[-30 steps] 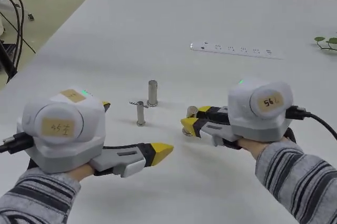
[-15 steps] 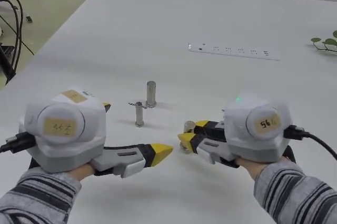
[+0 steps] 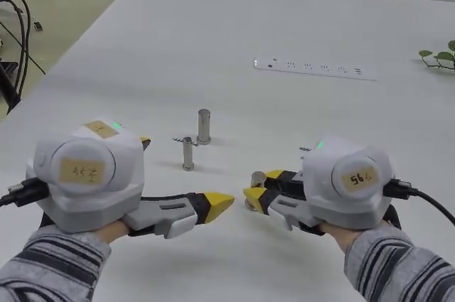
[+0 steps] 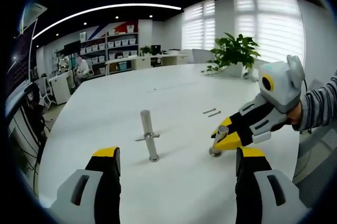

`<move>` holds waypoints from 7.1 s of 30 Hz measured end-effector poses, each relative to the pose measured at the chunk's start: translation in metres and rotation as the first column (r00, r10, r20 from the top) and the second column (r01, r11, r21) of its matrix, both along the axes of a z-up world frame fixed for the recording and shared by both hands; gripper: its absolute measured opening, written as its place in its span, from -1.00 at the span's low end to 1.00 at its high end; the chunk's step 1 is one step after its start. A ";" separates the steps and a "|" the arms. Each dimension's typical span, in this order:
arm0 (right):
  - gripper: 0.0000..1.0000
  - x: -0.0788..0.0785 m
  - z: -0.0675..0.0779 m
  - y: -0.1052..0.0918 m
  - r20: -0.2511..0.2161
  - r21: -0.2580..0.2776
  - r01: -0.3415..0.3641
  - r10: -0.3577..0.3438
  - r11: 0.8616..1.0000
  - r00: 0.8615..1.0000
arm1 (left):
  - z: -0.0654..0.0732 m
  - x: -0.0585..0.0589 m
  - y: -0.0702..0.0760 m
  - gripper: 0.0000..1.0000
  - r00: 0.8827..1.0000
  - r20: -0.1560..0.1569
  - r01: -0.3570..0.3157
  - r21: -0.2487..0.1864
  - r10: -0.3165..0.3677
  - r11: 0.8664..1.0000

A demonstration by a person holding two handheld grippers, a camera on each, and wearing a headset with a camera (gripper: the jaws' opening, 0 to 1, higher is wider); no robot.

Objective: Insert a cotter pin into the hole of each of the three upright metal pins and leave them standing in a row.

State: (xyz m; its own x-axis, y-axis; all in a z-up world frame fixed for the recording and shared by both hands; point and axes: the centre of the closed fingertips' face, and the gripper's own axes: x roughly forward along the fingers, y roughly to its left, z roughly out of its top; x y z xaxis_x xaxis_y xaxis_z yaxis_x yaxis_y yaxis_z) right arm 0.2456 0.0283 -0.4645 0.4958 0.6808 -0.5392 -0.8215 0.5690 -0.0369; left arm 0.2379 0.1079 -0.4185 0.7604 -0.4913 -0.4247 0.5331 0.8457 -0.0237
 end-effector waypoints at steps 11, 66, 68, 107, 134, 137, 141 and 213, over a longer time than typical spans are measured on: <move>-0.62 0.000 0.005 0.000 0.018 0.041 0.010 -0.011 0.999 1.000 | -0.003 -0.001 -0.002 0.80 1.000 -0.014 0.005 -0.001 -0.005 1.000; -0.79 0.075 -0.017 -0.122 -0.216 -0.353 -0.173 0.100 0.919 0.971 | 0.000 -0.001 -0.011 0.97 1.000 -0.009 0.013 -0.033 -0.014 0.999; -0.80 0.078 -0.019 -0.123 -0.221 -0.358 -0.174 0.098 0.917 0.970 | -0.002 -0.001 -0.010 0.97 1.000 -0.015 0.011 -0.027 -0.011 1.000; -1.00 0.074 -0.020 -0.128 -0.193 -0.504 -0.327 0.265 0.799 0.945 | -0.014 -0.011 -0.014 0.72 0.997 -0.049 0.060 0.044 -0.058 0.997; -1.00 0.008 0.033 -0.117 -0.030 -0.485 -0.391 0.431 0.783 0.902 | 0.000 -0.037 -0.048 0.24 0.986 -0.106 0.119 -0.096 -0.129 0.988; -1.00 -0.001 0.035 -0.112 -0.017 -0.490 -0.413 0.465 0.768 0.885 | 0.002 -0.041 -0.054 0.18 0.984 -0.108 0.133 -0.108 -0.145 0.985; -1.00 -0.013 0.036 -0.103 0.000 -0.490 -0.438 0.503 0.753 0.864 | 0.003 -0.047 -0.063 0.07 0.978 -0.120 0.157 -0.120 -0.171 0.980; -0.99 -0.074 0.048 -0.037 0.043 -0.295 -0.560 0.596 0.774 0.802 | 0.027 -0.070 -0.103 -1.00 0.937 -0.066 0.301 -0.345 -0.343 0.889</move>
